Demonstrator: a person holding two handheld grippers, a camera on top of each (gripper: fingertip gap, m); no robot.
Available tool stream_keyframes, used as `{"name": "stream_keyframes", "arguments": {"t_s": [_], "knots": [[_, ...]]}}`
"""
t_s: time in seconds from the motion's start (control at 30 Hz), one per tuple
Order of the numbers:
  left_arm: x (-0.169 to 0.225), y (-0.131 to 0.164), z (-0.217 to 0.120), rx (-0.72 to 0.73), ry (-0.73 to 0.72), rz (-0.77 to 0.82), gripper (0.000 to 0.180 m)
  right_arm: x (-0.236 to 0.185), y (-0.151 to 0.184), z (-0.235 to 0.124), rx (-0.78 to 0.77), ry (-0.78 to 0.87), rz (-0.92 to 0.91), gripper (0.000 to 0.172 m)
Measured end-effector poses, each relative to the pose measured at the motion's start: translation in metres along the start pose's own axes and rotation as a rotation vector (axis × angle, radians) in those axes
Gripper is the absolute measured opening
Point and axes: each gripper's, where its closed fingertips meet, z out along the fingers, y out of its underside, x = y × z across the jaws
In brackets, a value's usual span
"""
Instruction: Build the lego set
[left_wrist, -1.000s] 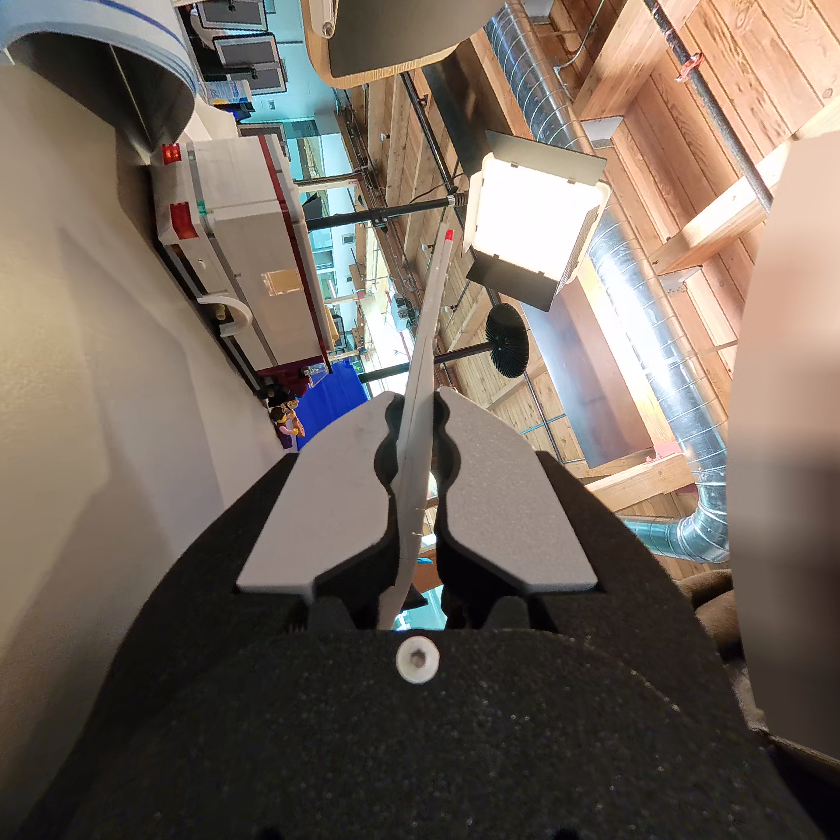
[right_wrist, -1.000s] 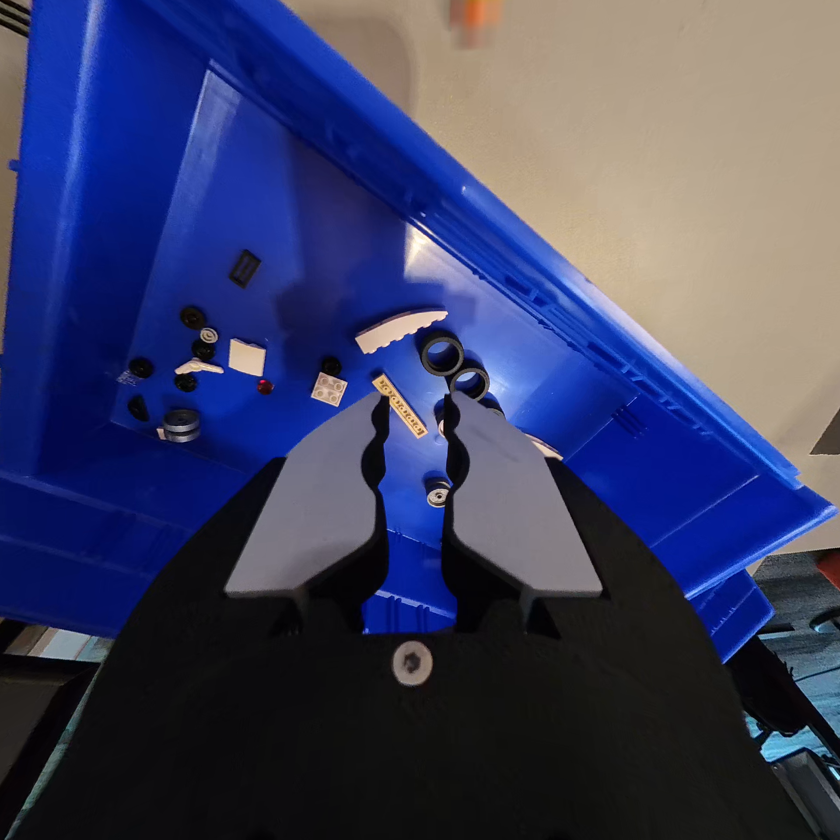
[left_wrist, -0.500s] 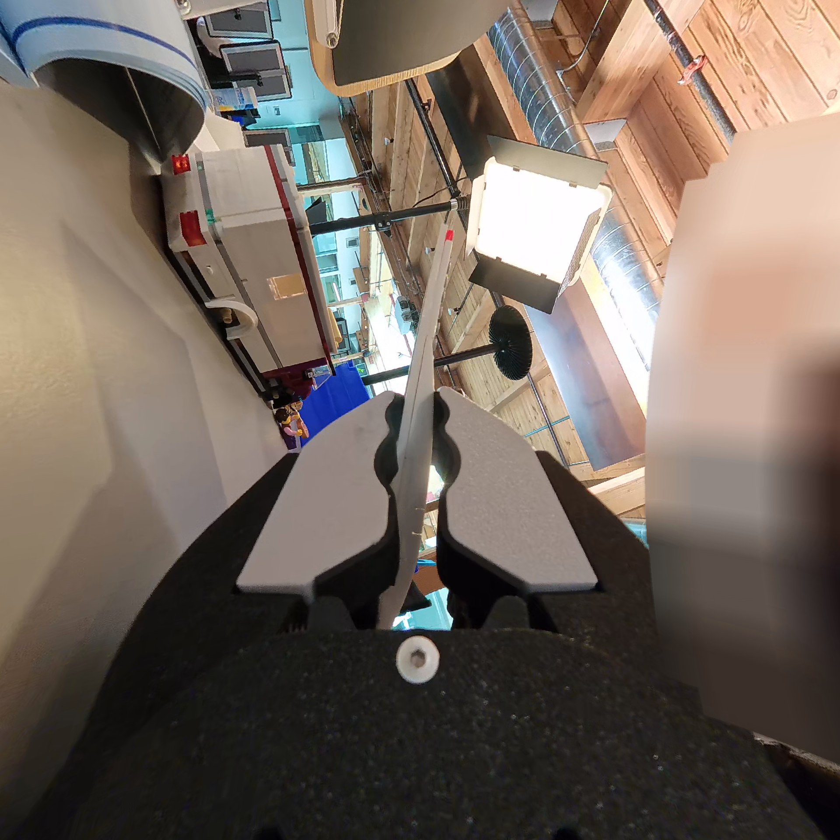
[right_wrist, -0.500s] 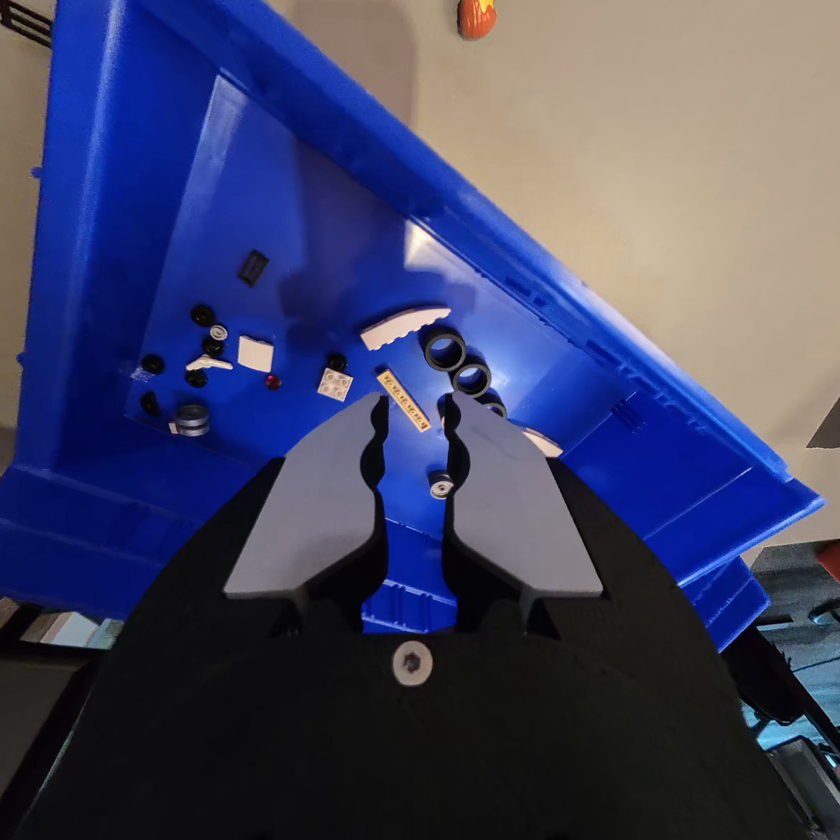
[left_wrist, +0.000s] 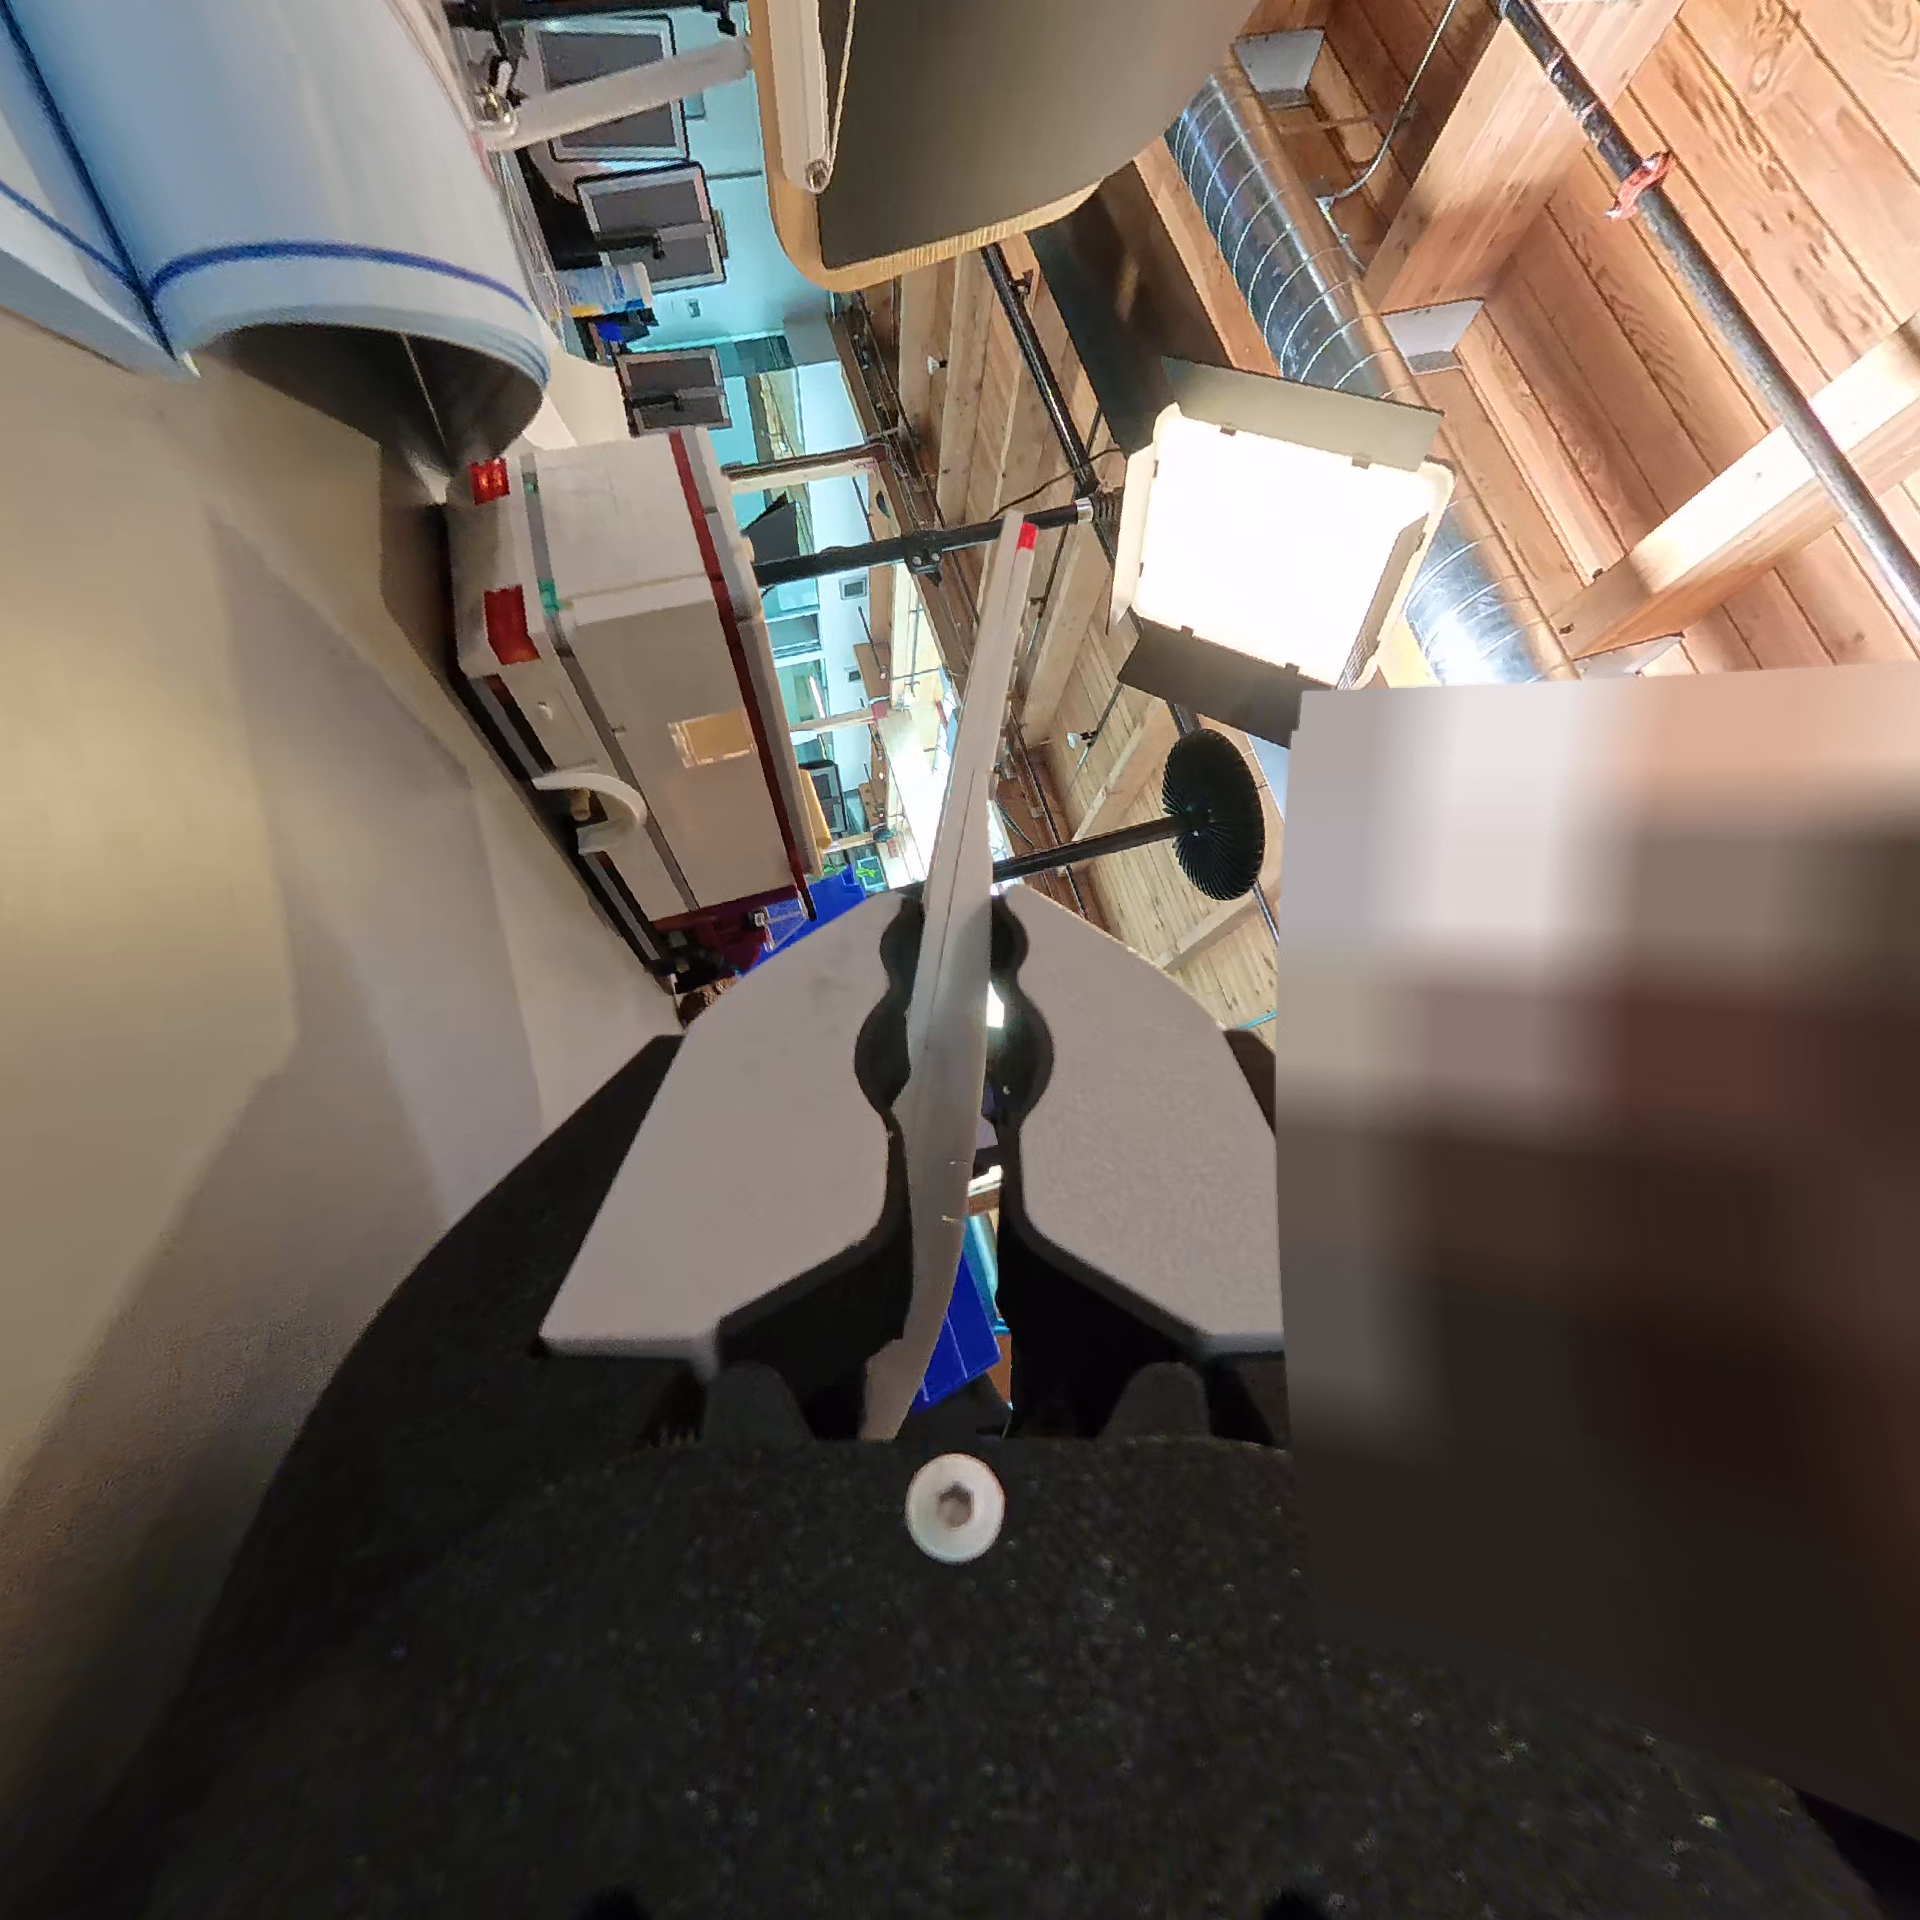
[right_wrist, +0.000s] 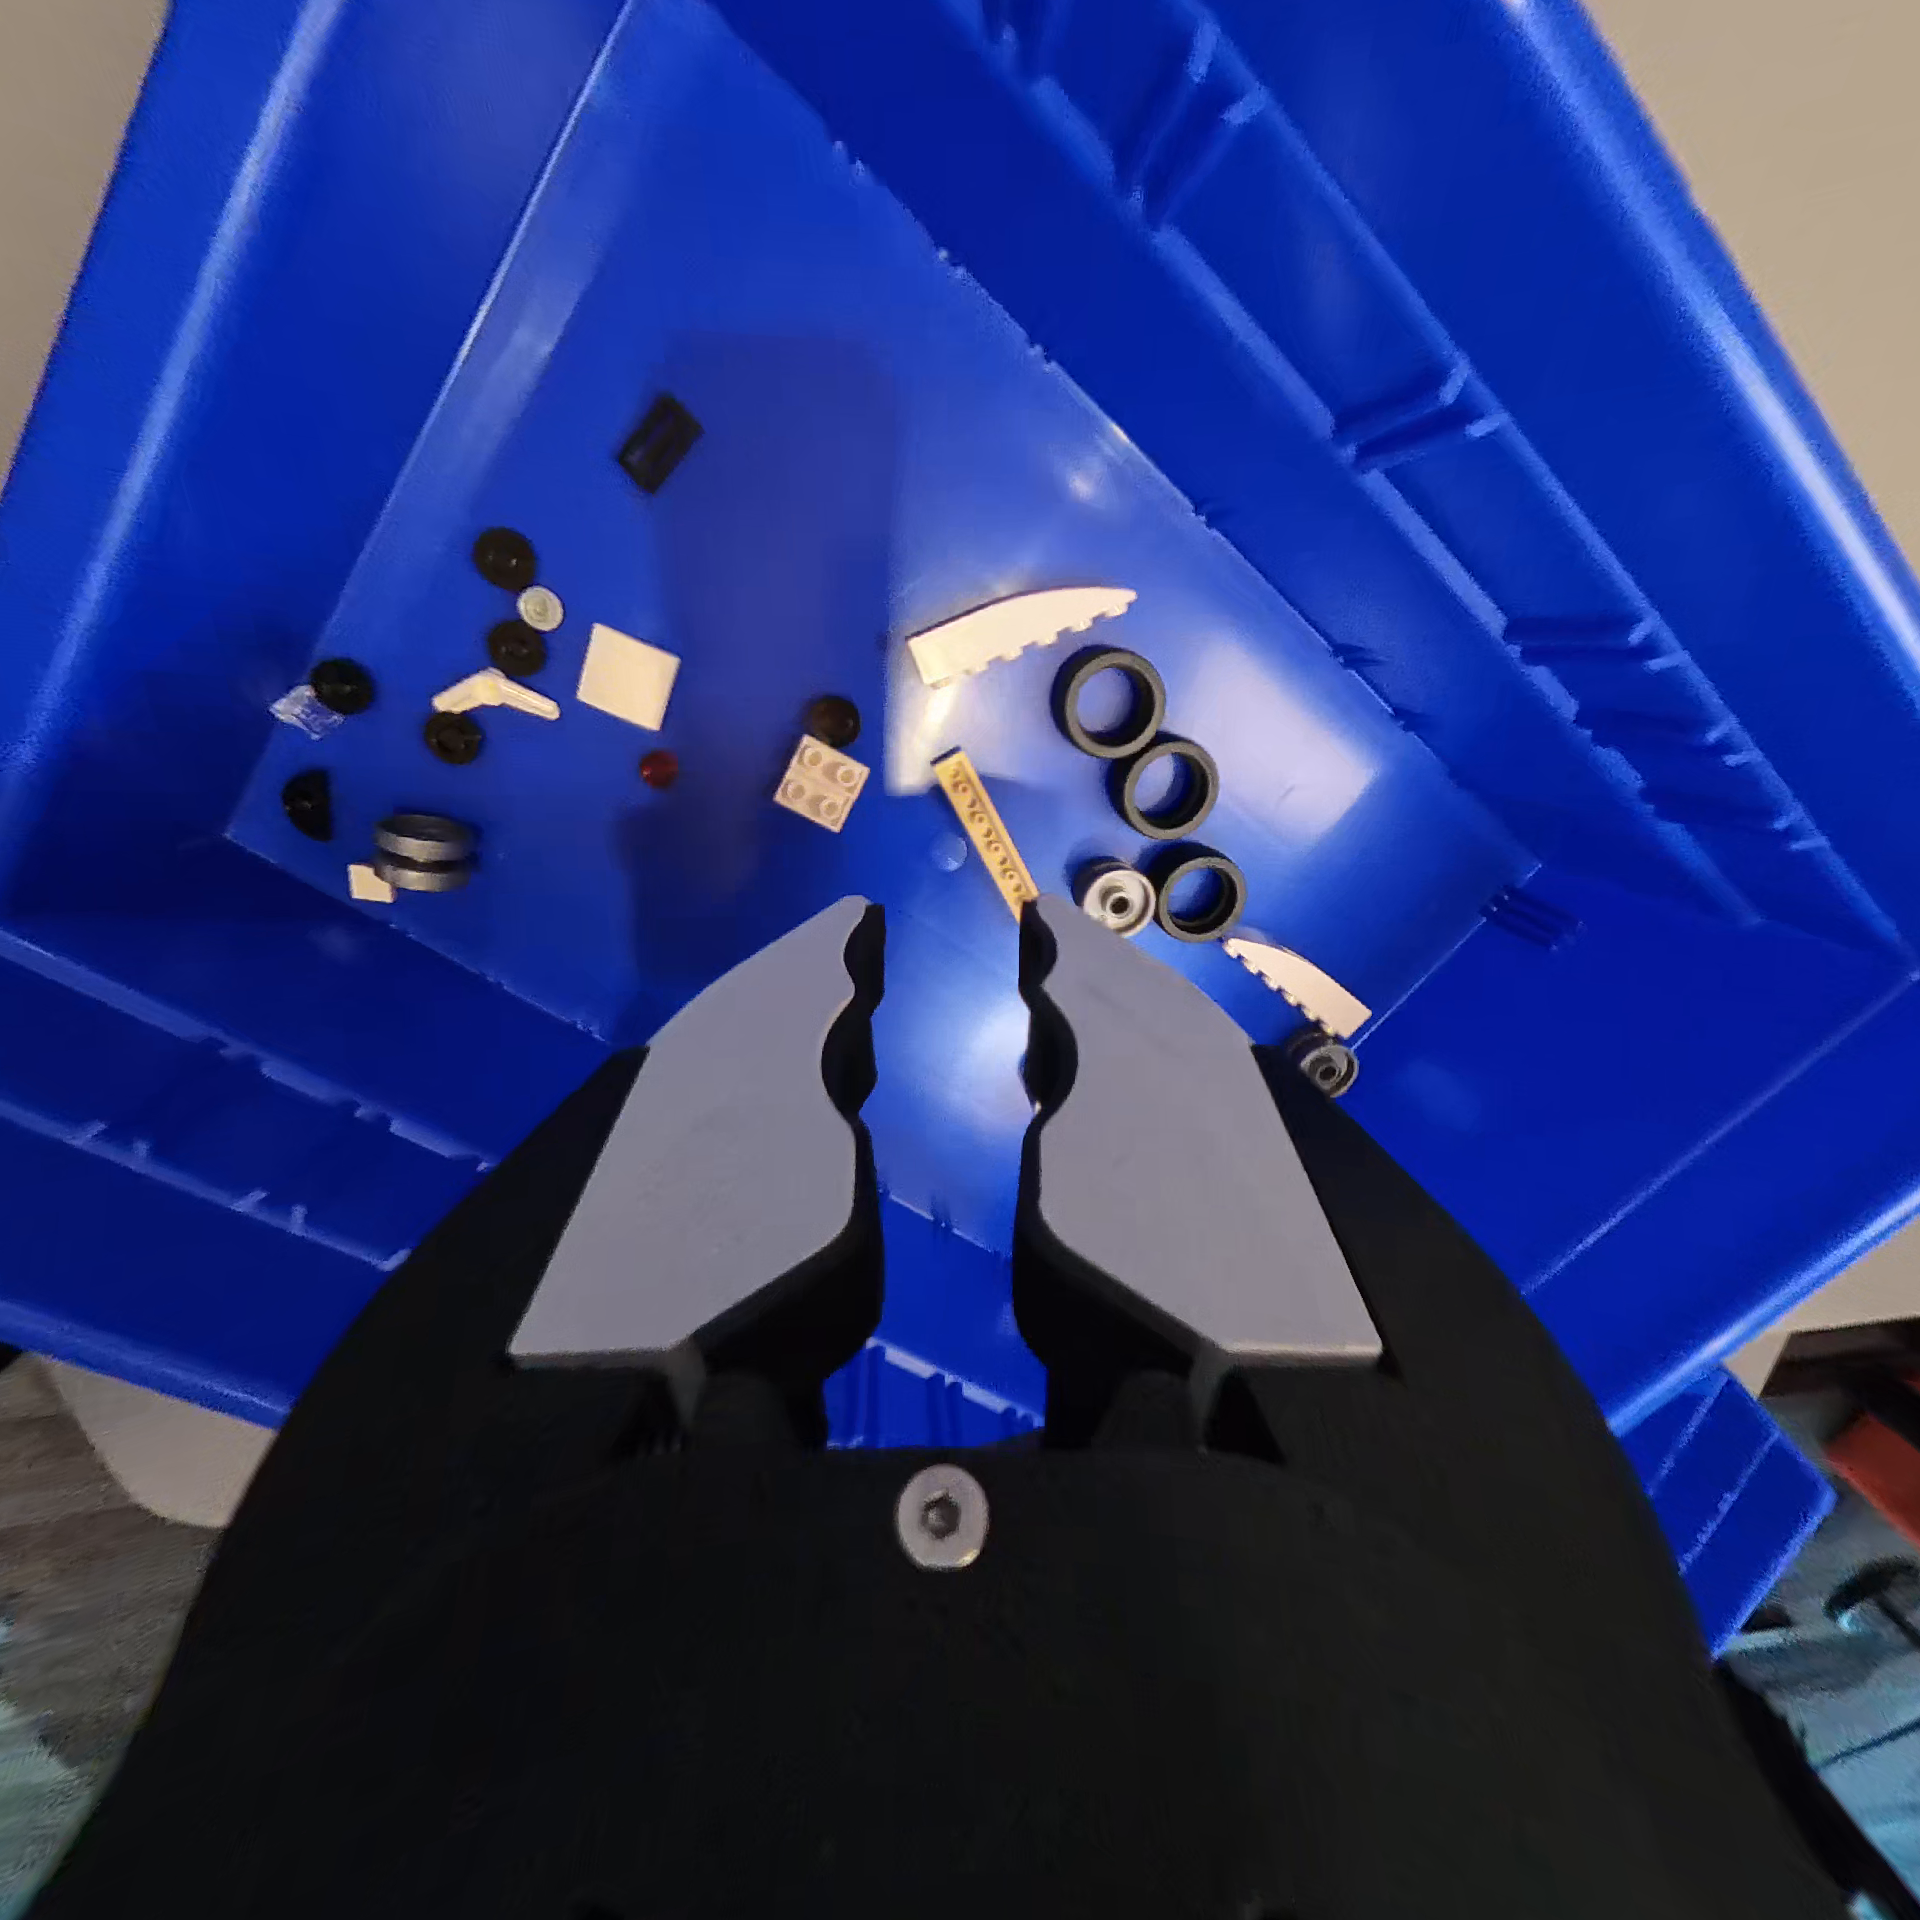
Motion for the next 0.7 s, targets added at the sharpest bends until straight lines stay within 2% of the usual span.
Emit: {"name": "stream_keyframes", "arguments": {"t_s": [0.33,0.7], "knots": [[-0.004,-0.009,-0.002,0.089,-0.045,0.034,0.013,-0.017,-0.003,0.018,0.088,-0.026,-0.162,0.025],[-0.010,-0.004,0.002,0.076,-0.108,0.067,0.013,-0.020,-0.008,0.014,0.161,0.027,-0.227,0.025]]}}
